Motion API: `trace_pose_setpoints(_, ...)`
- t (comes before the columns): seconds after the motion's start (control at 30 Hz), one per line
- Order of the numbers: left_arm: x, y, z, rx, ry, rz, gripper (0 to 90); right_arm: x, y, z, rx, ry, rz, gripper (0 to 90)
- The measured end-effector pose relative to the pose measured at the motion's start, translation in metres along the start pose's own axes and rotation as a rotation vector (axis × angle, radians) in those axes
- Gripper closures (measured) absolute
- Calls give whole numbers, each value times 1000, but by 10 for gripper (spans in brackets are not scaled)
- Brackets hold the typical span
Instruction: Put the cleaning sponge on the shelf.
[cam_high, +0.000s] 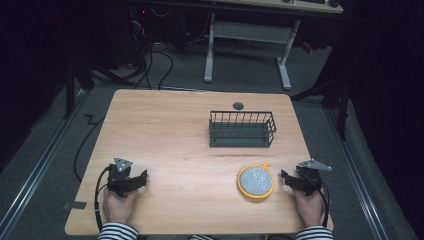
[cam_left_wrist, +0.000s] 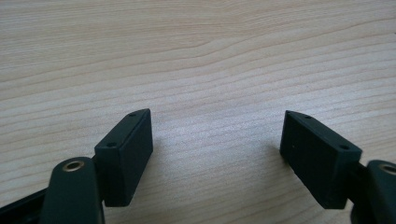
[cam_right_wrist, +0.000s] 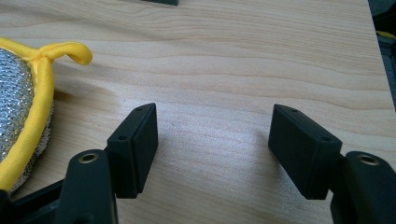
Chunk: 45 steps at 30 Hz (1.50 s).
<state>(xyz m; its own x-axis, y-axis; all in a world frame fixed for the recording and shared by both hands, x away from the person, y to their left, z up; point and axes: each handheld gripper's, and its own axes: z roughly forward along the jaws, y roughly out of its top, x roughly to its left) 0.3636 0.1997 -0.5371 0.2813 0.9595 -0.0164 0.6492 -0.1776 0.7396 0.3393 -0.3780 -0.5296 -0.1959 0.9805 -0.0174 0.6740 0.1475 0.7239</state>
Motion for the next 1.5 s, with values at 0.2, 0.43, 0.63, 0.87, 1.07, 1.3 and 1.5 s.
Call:
trace_pose_setpoints(0.2, 0, 0, 0, 0, 0, 0, 261, 0, 0, 0, -2, 10, -2, 350)
trace_pose_setpoints(0.43, 0, 0, 0, -1, 1, -1, 263, 0, 0, -1, -6, 21, -14, 381)
trace_pose_setpoints(0.63, 0, 0, 0, 0, -2, 0, 266, 1, -1, -1, -7, 16, -12, 400)
trace_pose_setpoints(0.87, 0, 0, 0, -1, -2, 0, 267, -2, 0, -3, -1, 25, 7, 478)
trace_pose_setpoints(1.07, 0, 0, 0, -2, -2, -1, 267, -4, 9, -15, -59, 59, 20, 479)
trace_pose_setpoints(1.3, 0, 0, 0, 0, -2, 1, 269, -6, 30, -24, -108, 78, 13, 479)
trace_pose_setpoints(1.5, 0, 0, 0, 0, -2, 0, 270, -8, 48, -27, -103, 107, 11, 502)
